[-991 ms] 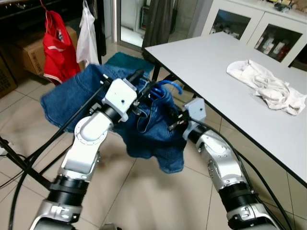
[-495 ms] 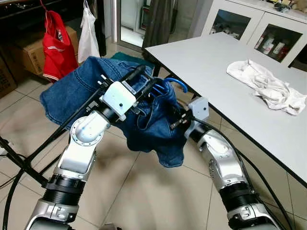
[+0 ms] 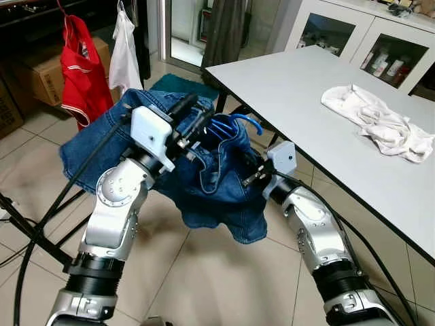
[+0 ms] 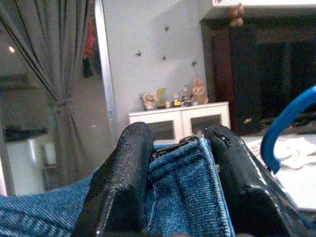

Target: Hang hanger

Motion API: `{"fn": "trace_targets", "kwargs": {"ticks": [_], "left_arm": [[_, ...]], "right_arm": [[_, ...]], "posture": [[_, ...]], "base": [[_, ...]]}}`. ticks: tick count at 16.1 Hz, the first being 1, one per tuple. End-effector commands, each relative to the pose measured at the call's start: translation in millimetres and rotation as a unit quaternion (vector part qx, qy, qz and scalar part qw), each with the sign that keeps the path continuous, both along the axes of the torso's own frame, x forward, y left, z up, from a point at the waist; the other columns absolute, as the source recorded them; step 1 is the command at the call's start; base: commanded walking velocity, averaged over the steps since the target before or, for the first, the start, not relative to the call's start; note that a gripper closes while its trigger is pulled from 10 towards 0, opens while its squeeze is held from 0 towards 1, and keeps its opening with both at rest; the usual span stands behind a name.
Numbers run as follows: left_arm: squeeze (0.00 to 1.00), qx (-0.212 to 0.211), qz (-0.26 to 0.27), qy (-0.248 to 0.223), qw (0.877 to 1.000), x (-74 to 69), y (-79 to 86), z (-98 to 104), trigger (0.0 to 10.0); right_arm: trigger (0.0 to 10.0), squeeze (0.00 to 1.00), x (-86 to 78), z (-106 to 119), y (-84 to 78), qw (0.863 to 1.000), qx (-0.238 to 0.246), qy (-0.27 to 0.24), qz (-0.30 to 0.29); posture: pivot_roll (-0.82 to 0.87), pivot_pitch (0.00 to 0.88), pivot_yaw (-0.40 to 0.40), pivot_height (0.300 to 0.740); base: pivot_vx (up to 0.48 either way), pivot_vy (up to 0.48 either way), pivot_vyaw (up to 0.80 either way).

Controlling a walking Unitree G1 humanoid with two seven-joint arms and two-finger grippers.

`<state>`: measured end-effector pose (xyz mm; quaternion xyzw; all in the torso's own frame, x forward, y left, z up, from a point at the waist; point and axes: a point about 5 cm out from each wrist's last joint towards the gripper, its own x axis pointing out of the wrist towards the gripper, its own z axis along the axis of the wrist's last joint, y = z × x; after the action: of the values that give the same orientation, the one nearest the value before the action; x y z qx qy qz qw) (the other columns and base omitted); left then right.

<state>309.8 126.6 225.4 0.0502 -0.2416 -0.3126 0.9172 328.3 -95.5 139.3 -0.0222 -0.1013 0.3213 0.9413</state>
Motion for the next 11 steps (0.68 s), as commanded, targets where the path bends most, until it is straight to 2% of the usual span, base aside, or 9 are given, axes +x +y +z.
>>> {"fn": "trace_targets", "kwargs": {"ticks": [1,3,4,5,6,7,8,11], "left_arm": [[0.0,-0.023,-0.053,0.005,0.998,-7.9,-4.9,6,10.0],[0.0,0.004,-0.094,0.015,0.995,-14.8,-9.8,2,10.0],[1.0,0.044,-0.11,0.022,0.993,-18.9,-12.5,-6,10.0],[1.0,0.081,-0.131,0.031,0.988,-23.5,-15.2,-13,10.0],[1.0,0.094,-0.138,0.037,0.985,-25.3,-16.2,-15,10.0],[1.0,0.132,-0.152,0.056,0.978,-29.1,-16.6,-22,10.0],[1.0,0.143,-0.154,0.062,0.976,-29.9,-16.1,-24,10.0],[1.0,0.18,-0.114,0.078,0.974,-25.5,0.7,-25,10.0]], "right_arm": [[0.0,0.0,-0.1,5,-8.5,1.0,-0.002,-0.026,-0.008],[0.0,0.0,-1.3,4,-7.9,1.0,-0.008,-0.027,-0.003],[0.0,0.0,-2.5,4,-6.9,0.999,-0.014,-0.03,0.004],[0.0,0.0,-3.8,4,-6.7,0.999,-0.018,-0.035,0.012],[0.0,0.0,-4.5,4,-7.0,0.999,-0.02,-0.037,0.016],[0.0,0.0,-6.7,4,-8.9,0.999,-0.023,-0.041,0.027],[0.0,0.0,-7.4,4,-9.7,0.998,-0.023,-0.042,0.031],[0.0,0.0,-11.1,7,-17.3,0.997,-0.028,-0.055,0.048]], "posture": [[0.13,0.061,-0.135,0.74],[0.13,0.06,-0.136,0.74],[0.13,0.059,-0.136,0.74],[0.13,0.058,-0.135,0.74],[0.13,0.058,-0.135,0.74],[0.13,0.058,-0.135,0.74],[0.13,0.058,-0.135,0.74],[0.13,0.058,-0.133,0.74]], "base": [[0.0,0.0,0.0],[0.0,0.0,0.0],[0.0,0.0,0.0],[0.0,0.0,0.0],[0.0,0.0,0.0],[0.0,0.0,0.0],[0.0,0.0,0.0],[0.0,0.0,0.0]]}}
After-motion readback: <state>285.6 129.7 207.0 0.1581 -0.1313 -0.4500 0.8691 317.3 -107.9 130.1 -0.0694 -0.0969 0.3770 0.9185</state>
